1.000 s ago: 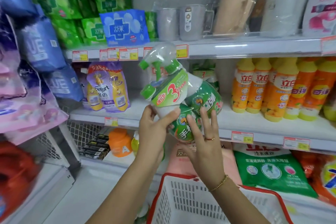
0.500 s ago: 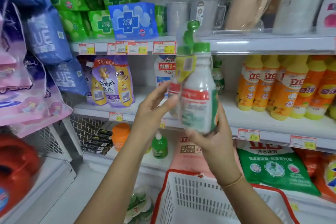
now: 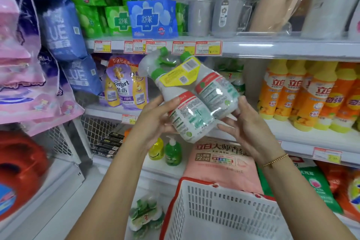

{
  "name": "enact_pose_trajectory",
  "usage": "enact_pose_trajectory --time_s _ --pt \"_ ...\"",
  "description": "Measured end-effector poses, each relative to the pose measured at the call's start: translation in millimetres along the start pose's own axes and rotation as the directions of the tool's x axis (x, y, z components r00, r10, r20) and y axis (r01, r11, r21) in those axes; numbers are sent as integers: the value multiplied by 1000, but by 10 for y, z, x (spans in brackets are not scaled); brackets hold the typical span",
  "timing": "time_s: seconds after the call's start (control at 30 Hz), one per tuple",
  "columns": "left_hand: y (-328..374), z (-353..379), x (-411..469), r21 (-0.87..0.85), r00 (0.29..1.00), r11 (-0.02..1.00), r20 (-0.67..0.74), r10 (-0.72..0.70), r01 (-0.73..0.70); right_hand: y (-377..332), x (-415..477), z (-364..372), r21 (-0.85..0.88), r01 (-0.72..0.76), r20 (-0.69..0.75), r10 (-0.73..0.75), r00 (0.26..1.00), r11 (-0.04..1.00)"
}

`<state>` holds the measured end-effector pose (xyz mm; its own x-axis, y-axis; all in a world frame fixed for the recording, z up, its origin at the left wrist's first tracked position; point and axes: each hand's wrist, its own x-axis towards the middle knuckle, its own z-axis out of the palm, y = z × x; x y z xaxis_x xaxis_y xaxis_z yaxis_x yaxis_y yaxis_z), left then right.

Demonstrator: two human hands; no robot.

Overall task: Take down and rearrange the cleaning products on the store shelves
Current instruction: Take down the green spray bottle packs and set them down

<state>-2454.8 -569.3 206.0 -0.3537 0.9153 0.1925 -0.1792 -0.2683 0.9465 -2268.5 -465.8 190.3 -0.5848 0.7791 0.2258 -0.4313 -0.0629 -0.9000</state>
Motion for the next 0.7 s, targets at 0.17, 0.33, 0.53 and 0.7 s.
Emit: enact_pose_trajectory --time_s 0.17,0.33,0.53,0.7 --pt "-144 126 72 -28 956 1000 -292 -3 -6 94 -139 360 -711 253 69 -292 954 656" --pt "-204 305 16 157 915 987 -392 101 -42 565 -109 531 -906 265 104 -434 895 330" --pt "-17 152 -72 474 963 877 -189 190 -80 390 -119 248 -462 167 -26 -201 979 871" --pt "-4 -238 74 567 959 816 -279 56 117 442 -140 145 -15 -277 162 275 948 961"
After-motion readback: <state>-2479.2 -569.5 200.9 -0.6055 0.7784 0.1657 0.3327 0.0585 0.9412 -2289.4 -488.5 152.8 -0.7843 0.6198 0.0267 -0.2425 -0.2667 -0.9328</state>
